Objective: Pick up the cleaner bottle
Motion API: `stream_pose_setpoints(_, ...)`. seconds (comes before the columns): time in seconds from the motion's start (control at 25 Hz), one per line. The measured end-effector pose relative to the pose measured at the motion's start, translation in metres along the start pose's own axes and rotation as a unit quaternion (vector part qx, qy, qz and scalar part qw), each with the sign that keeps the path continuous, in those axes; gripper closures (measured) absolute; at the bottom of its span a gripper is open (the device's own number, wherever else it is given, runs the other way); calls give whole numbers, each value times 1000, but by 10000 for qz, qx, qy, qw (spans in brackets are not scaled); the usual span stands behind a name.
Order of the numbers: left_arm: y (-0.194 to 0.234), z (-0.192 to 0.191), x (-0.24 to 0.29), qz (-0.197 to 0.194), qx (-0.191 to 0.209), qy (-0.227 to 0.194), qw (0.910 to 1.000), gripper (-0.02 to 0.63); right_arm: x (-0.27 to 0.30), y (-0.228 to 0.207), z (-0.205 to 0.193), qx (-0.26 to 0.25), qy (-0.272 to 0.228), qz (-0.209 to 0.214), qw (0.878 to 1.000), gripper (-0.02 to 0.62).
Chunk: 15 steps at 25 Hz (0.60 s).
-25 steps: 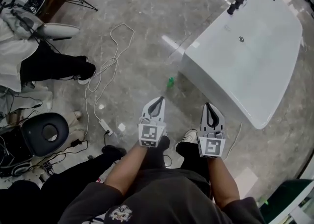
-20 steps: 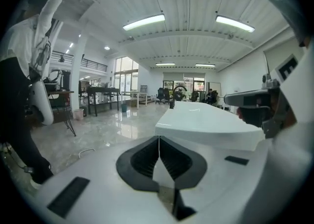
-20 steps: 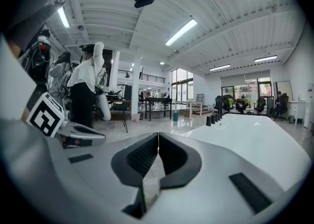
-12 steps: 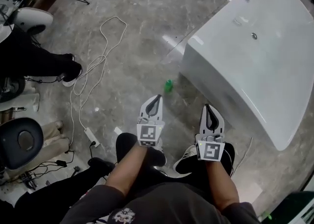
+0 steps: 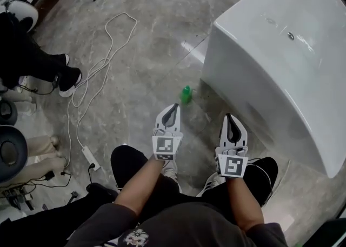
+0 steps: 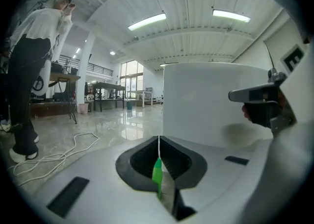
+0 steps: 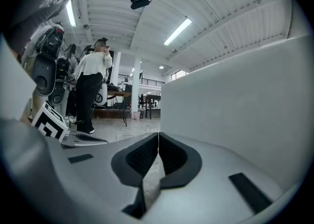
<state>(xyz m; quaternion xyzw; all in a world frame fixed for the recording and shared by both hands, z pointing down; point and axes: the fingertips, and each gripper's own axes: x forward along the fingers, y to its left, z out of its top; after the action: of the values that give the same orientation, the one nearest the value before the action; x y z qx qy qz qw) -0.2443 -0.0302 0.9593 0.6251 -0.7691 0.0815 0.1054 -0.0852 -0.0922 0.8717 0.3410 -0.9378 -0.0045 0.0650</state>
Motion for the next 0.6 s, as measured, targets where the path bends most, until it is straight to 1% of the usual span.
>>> stream_pose_setpoints(0.08,0,-15,5,7,9,30,10000,595,-3,2,-11,23,16,4,10000,578)
stream_pose_setpoints(0.12,0,-22,8,6,-11,55,10000,583,-4,3,-16,29,34,6,10000,578)
stream_pose_setpoints(0.16,0,-28,13,-1,-48,81,10000,547,-5,3,-20,34,58,7,10000,578)
stream_pose_setpoints(0.24,-3,-40,22,-22,-98,135,9999,440,-5,2,-25,44,109,3,9999,578)
stream_pose_setpoints(0.28,-5,-46,28,-30,-86,176,9998,403,-6,1,-27,43,143,-4,9999,578)
stream_pose_setpoints(0.36,-9,-65,40,-65,3,316,9995,357,-7,0,-32,35,215,-16,9998,578)
stream_pose_setpoints(0.44,-11,-89,53,-94,93,492,9987,339,-8,2,-34,32,183,16,9998,578)
stream_pose_setpoints(0.6,1,-133,78,63,33,772,9970,322,-8,5,-36,18,170,-7,9999,578)
